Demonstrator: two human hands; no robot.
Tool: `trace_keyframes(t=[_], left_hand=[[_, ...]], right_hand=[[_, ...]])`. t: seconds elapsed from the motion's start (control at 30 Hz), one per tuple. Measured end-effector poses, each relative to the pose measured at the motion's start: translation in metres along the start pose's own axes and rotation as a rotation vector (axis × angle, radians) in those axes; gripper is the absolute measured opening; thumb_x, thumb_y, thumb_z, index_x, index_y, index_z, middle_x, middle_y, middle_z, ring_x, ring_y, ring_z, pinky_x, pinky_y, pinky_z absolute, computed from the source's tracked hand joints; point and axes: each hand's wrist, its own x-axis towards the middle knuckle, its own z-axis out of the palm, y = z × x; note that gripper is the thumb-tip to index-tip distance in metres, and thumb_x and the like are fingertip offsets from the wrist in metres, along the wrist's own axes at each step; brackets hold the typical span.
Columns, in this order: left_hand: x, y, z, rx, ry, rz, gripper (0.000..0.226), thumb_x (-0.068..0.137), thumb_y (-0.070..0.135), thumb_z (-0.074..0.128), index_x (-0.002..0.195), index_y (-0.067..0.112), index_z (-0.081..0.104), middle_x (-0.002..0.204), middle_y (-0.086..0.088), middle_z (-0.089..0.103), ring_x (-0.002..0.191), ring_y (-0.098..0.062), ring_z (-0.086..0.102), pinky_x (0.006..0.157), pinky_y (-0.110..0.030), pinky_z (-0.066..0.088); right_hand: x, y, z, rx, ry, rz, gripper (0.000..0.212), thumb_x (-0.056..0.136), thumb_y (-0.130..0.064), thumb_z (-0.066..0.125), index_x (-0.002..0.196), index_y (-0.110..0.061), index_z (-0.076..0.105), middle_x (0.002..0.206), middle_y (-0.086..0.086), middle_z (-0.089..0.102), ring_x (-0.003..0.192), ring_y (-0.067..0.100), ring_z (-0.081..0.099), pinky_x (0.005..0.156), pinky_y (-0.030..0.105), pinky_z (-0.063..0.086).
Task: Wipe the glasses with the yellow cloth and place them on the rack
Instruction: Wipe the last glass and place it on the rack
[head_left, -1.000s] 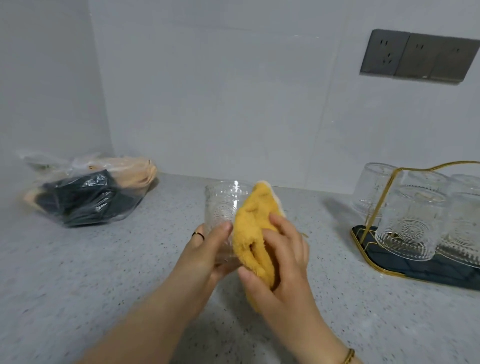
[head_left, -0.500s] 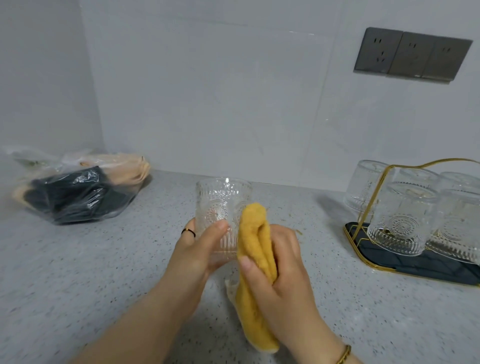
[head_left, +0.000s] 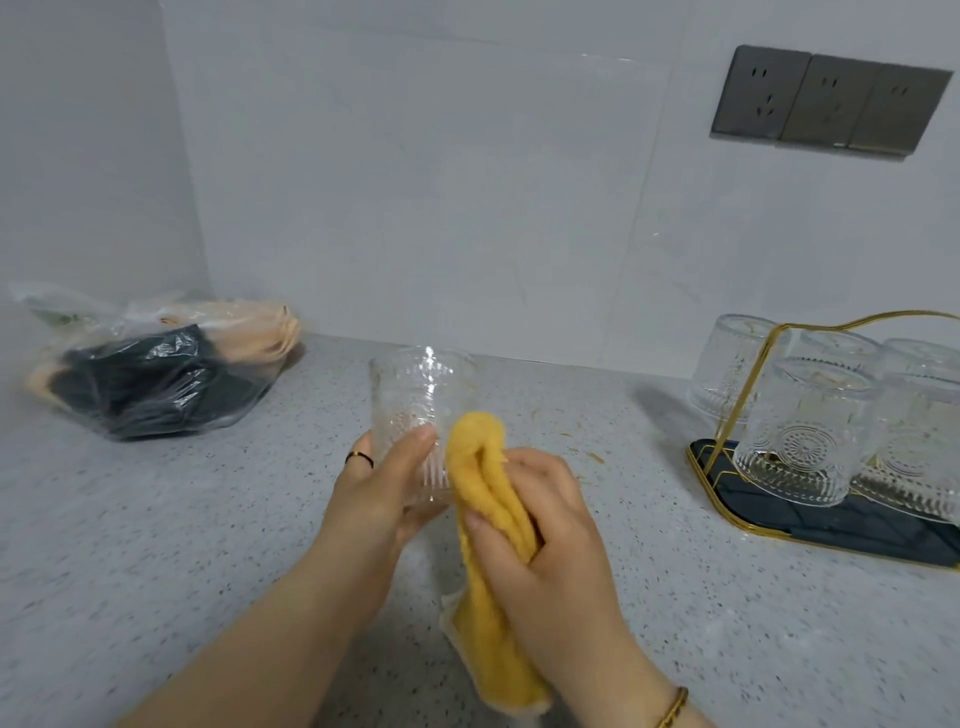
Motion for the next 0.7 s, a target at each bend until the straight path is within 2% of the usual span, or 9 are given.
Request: trace_keyframes(t=[0.07,0.17,0.23,0.33,0.4,0.5,0.57,0.63,0.7], left_hand=[[-0.002,-0.003,0.002,0.107,-0.026,-0.024,0.043,0.075,0.033,0.067,0.110,0.011,0.056,0.088,-0.008,0.068,0.078,-0.023,0.067,0.066,-0.032,0.051],[-0.011,-0.006,0.007,0.169,-0.150,-0.019,0.064,0.056,0.034,0.078,0.114,0.016,0.058,0.098,-0.007,0.073,0.089,-0.024,0.070,0.077,-0.039,0.055],[-0.015,-0.007,0.009,0.145,-0.201,0.004,0.066,0.052,0.038,0.074,0.114,0.020,0.058,0.098,-0.003,0.073,0.091,-0.020,0.070,0.082,-0.041,0.054],[-0.013,-0.005,0.007,0.070,-0.187,0.034,0.057,0.058,0.037,0.067,0.111,0.019,0.059,0.097,-0.003,0.074,0.091,-0.018,0.070,0.076,-0.034,0.055],[-0.008,-0.002,0.002,0.021,-0.141,0.021,0.054,0.069,0.036,0.064,0.118,0.013,0.057,0.103,-0.007,0.072,0.094,-0.022,0.069,0.077,-0.036,0.056],[-0.002,0.002,-0.004,0.067,-0.049,0.004,0.045,0.080,0.031,0.063,0.117,0.007,0.056,0.097,-0.009,0.070,0.088,-0.021,0.068,0.071,-0.033,0.054],[-0.004,0.000,-0.001,0.114,-0.080,-0.001,0.046,0.077,0.031,0.064,0.114,0.005,0.058,0.090,-0.009,0.070,0.084,-0.021,0.068,0.068,-0.031,0.053],[-0.010,-0.003,0.004,0.116,-0.143,-0.004,0.064,0.059,0.043,0.067,0.114,0.010,0.059,0.094,-0.007,0.072,0.091,-0.023,0.068,0.079,-0.041,0.053],[-0.017,-0.004,0.010,0.110,-0.177,-0.010,0.074,0.047,0.049,0.064,0.113,0.017,0.059,0.097,-0.003,0.073,0.096,-0.023,0.067,0.086,-0.046,0.050]], right_hand=[[0.002,-0.002,-0.002,-0.104,0.034,-0.091,0.036,0.068,-0.050,0.045,0.103,-0.046,0.047,0.116,-0.027,0.039,0.093,-0.007,0.048,0.068,0.013,0.045],[0.010,0.001,-0.013,0.036,0.177,-0.030,0.038,0.070,-0.049,0.044,0.105,-0.036,0.054,0.112,-0.017,0.044,0.095,-0.016,0.044,0.077,0.005,0.039],[0.014,0.002,-0.020,0.189,0.185,0.091,0.024,0.077,-0.047,0.049,0.100,-0.039,0.048,0.103,-0.011,0.053,0.091,-0.006,0.052,0.078,0.007,0.040],[0.012,0.001,-0.018,0.350,0.084,0.265,0.004,0.089,-0.032,0.050,0.088,-0.036,0.053,0.088,-0.011,0.061,0.080,0.000,0.059,0.070,0.012,0.047],[0.006,0.000,-0.011,0.251,0.053,0.201,0.011,0.082,-0.041,0.051,0.084,-0.032,0.057,0.086,-0.008,0.060,0.077,0.003,0.057,0.067,0.011,0.044],[-0.002,-0.004,0.001,-0.037,0.009,-0.010,0.041,0.069,-0.049,0.038,0.103,-0.037,0.057,0.113,-0.022,0.046,0.094,-0.009,0.047,0.068,0.010,0.042],[0.000,-0.008,-0.001,-0.086,0.056,-0.054,0.044,0.070,-0.047,0.037,0.110,-0.042,0.054,0.119,-0.026,0.039,0.095,-0.021,0.041,0.066,0.008,0.041],[0.005,-0.009,-0.009,0.000,0.152,-0.024,0.035,0.072,-0.048,0.038,0.104,-0.049,0.051,0.119,-0.022,0.041,0.097,-0.024,0.040,0.073,0.006,0.042],[0.010,-0.010,-0.019,0.147,0.222,0.089,0.023,0.076,-0.048,0.044,0.097,-0.047,0.049,0.110,-0.012,0.054,0.100,-0.009,0.051,0.089,0.015,0.044]])
